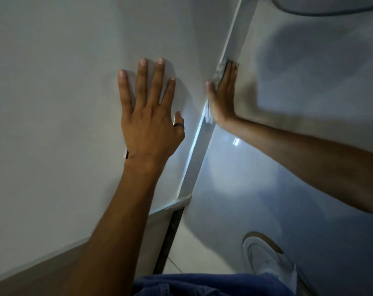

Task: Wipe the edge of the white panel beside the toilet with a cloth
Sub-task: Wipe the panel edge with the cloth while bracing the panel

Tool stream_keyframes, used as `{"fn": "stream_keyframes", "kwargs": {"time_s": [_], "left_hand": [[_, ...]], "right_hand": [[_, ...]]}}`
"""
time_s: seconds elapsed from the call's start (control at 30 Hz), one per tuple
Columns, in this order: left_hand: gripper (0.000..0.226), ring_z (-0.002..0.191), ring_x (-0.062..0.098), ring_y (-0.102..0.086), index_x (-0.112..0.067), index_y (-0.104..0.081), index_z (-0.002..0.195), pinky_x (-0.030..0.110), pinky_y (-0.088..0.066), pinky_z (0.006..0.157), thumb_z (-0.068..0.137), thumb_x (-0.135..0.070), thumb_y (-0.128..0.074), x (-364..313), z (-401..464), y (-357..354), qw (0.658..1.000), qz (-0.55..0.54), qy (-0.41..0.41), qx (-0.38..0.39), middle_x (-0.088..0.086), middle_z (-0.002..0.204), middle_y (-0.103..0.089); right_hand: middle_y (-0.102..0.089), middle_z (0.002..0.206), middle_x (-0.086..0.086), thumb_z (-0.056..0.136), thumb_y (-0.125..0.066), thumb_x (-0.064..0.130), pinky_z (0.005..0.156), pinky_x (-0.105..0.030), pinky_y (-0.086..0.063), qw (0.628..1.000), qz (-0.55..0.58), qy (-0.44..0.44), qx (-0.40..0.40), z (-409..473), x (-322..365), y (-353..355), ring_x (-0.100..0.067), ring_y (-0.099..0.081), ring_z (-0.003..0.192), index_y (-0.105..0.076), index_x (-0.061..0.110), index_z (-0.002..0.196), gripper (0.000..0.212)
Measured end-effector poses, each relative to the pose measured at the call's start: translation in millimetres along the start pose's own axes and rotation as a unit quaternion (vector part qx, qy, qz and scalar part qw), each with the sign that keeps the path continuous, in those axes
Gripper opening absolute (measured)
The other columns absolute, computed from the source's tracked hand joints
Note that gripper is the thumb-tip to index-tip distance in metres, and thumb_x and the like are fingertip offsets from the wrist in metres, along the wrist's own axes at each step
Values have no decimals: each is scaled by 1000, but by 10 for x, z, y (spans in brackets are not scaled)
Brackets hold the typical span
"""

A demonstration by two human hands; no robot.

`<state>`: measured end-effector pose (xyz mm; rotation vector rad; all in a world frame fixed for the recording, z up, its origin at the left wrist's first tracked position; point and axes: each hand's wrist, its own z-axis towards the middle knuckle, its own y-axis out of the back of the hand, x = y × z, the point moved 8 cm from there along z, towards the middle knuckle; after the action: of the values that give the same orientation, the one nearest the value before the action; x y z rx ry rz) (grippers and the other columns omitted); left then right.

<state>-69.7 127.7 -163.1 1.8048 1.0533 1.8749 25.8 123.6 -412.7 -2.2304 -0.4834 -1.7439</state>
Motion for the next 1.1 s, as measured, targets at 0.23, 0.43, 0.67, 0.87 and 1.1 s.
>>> {"fn": "stream_keyframes", "kwargs": {"time_s": [0.23, 0.43, 0.67, 0.87, 1.1], "left_hand": [[75, 169, 35, 3, -27, -25, 175, 57, 16, 126, 107, -50, -46, -35, 32, -6, 1000, -4, 10, -4, 6, 184, 1], [72, 169, 36, -5, -25, -30, 174, 58, 11, 125, 108, -50, -45, -27, 151, -12, 999, -21, 10, -49, 7, 183, -7], [67, 166, 38, -11, -27, -29, 173, 71, -11, 127, 111, -45, -43, -18, 201, -119, 996, -60, 20, -68, 6, 183, -11], [71, 166, 39, -18, -22, -26, 175, 71, -18, 127, 109, -39, -47, -6, 201, -99, 987, -145, 44, -58, 6, 182, -17], [73, 168, 36, -15, -20, -21, 176, 63, -10, 133, 109, -42, -38, -16, 263, 46, 977, -207, 54, -9, 9, 182, -15]], "right_hand": [[-2, 176, -14, 105, -32, 49, 136, -47, -4, 991, 105, -8, -80, 860, 344, 440, -28, 1, 164, -9, 7, 164, 76], [-9, 175, -18, 108, -40, 37, 135, -49, -10, 987, 115, 9, -109, 1035, 360, 503, -31, -5, 164, -14, 4, 163, 69], [-20, 171, -24, 104, -47, 27, 129, -60, -23, 989, 70, 33, -123, 455, 71, 156, -37, -20, 161, -19, 0, 161, 69], [-10, 176, -9, 79, -49, -15, 126, -26, -34, 997, 71, -27, 2, -1111, -160, -376, -14, -22, 161, -15, 7, 163, 94], [-71, 131, -5, 79, -56, 5, 93, -31, -57, 924, -4, -341, 173, -2220, 12, -90, -21, -68, 111, -54, 31, 145, 71]]}}
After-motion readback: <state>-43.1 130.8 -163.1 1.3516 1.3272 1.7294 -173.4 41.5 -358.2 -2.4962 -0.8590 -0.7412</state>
